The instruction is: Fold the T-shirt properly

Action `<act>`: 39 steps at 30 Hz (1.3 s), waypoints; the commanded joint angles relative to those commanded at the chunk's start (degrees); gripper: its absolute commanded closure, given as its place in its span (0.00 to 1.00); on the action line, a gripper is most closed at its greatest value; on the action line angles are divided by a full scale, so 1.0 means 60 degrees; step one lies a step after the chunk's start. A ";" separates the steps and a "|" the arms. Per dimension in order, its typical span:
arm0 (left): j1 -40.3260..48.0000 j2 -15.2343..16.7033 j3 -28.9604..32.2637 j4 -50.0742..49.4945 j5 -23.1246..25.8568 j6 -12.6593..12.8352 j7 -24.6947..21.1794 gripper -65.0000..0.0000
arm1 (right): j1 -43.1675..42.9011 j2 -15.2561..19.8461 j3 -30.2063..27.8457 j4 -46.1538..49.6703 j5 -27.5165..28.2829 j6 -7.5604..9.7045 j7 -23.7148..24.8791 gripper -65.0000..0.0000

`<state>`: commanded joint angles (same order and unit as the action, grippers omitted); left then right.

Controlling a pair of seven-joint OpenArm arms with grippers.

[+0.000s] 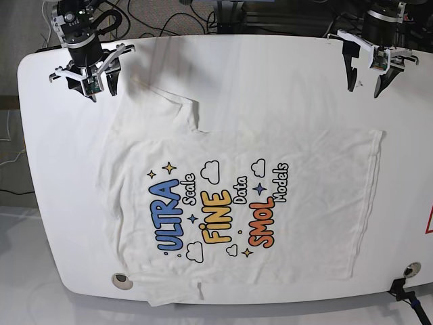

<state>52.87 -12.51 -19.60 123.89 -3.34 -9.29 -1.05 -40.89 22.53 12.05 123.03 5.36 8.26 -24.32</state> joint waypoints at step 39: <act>-0.2639 -0.0800 0.1787 -0.1995 -0.0124 0.0117 0.1172 0.52 | 0.1618 -0.0586 0.0542 -0.1217 -0.0581 0.0563 -0.1071 0.51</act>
<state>37.04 -17.31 -8.88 111.93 -4.08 -8.59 5.99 -31.18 19.01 15.30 115.72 1.88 11.63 -30.74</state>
